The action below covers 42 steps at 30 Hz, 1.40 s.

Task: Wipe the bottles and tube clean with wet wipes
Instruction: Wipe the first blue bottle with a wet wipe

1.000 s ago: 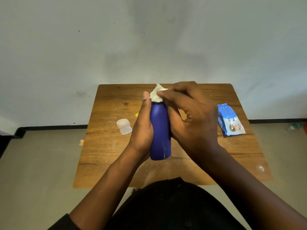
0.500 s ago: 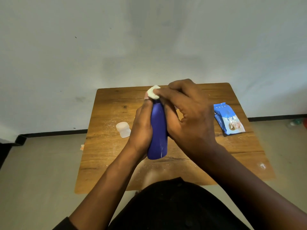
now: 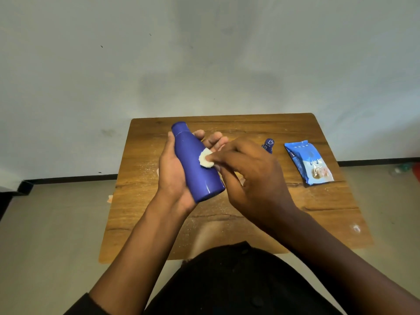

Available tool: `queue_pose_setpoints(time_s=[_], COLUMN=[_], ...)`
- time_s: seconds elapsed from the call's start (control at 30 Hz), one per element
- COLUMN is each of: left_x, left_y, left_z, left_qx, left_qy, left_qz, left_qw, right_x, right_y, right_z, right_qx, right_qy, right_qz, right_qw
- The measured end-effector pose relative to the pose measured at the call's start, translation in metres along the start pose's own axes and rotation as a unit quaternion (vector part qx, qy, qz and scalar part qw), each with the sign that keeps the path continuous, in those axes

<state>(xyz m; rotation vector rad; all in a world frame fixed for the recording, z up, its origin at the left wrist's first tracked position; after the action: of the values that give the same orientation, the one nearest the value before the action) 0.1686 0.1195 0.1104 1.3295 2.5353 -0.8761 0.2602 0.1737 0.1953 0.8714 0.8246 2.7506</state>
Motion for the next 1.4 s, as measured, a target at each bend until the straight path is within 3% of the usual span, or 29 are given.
queue_pose_setpoints(time_s=[0.13,0.27,0.4,0.5,0.6,0.73,0.8,0.97,1.17,1.33,1.4], left_x=[0.005,0.01,0.01,0.007,0.005,0.002,0.004,0.006,0.002,0.003,0.002], left_y=[-0.004,-0.006,-0.012,-0.005,0.004,-0.001,0.001,0.006,-0.002,0.006,0.004], left_z=[0.009,0.028,0.028,0.024,0.022,0.029,0.023,0.027,0.019,0.023,0.023], left_qx=[-0.086,-0.126,-0.161,-0.216,-0.262,-0.256,-0.308,-0.29,-0.329,-0.309,-0.315], left_qy=[-0.028,-0.066,-0.076,-0.063,-0.076,-0.13,-0.099,-0.09,-0.062,-0.081,-0.073], left_qz=[-0.005,-0.031,-0.046,-0.003,0.022,-0.029,-0.016,0.0,-0.022,0.008,0.0], left_qw=[0.996,0.989,0.983,0.974,0.962,0.957,0.946,0.953,0.942,0.948,0.946], right_x=[0.002,-0.014,-0.013,-0.01,-0.009,-0.015,-0.018,-0.013,-0.02,-0.013,-0.015], right_y=[0.012,0.029,0.005,-0.007,0.013,0.031,0.032,0.012,0.034,0.007,0.013], right_z=[0.002,-0.01,0.001,0.009,0.008,-0.005,-0.008,0.014,-0.008,0.021,0.015], right_qx=[0.004,-0.008,0.021,0.033,0.002,0.002,0.007,-0.006,0.031,0.005,0.006], right_qy=[0.017,0.084,-0.009,-0.06,-0.062,-0.016,0.001,-0.095,0.002,-0.119,-0.097], right_qz=[0.015,0.063,-0.014,-0.058,0.003,0.075,0.086,0.027,0.085,-0.003,0.009], right_qw=[1.0,0.994,1.0,0.996,0.998,0.997,0.996,0.995,0.996,0.993,0.995])
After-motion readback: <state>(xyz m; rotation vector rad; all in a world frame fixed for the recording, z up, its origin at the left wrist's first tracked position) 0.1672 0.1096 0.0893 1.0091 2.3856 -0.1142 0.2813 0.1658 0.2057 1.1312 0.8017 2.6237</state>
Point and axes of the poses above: each hand's wrist, its own x-axis towards the middle knuckle, its own z-axis out of the back of the hand, y = z × x, the point moved 10 cm from there along x, towards the middle knuckle, and after that the axes turned 1 degree about -x, right-handed, at the moved point
